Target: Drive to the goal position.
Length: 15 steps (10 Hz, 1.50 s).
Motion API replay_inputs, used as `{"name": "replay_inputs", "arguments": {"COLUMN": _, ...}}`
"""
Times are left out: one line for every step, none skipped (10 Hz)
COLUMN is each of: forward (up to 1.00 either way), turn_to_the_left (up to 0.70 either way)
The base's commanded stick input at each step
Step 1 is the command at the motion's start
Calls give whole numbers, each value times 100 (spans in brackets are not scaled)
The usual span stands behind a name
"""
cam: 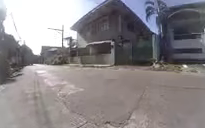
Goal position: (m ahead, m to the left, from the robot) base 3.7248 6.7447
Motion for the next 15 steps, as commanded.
{"name": "replay_inputs", "arguments": {"forward": 70, "turn_to_the_left": -1}}
{"name": "replay_inputs", "arguments": {"forward": 39, "turn_to_the_left": 0}}
{"name": "replay_inputs", "arguments": {"forward": 9, "turn_to_the_left": 0}}
{"name": "replay_inputs", "arguments": {"forward": 3, "turn_to_the_left": 0}}
{"name": "replay_inputs", "arguments": {"forward": 0, "turn_to_the_left": 17}}
{"name": "replay_inputs", "arguments": {"forward": 0, "turn_to_the_left": 49}}
{"name": "replay_inputs", "arguments": {"forward": 0, "turn_to_the_left": 70}}
{"name": "replay_inputs", "arguments": {"forward": 0, "turn_to_the_left": 70}}
{"name": "replay_inputs", "arguments": {"forward": 0, "turn_to_the_left": 70}}
{"name": "replay_inputs", "arguments": {"forward": 0, "turn_to_the_left": 70}}
{"name": "replay_inputs", "arguments": {"forward": 0, "turn_to_the_left": 70}}
{"name": "replay_inputs", "arguments": {"forward": 0, "turn_to_the_left": 70}}
{"name": "replay_inputs", "arguments": {"forward": 0, "turn_to_the_left": 70}}
{"name": "replay_inputs", "arguments": {"forward": 0, "turn_to_the_left": 70}}
{"name": "replay_inputs", "arguments": {"forward": 0, "turn_to_the_left": 70}}
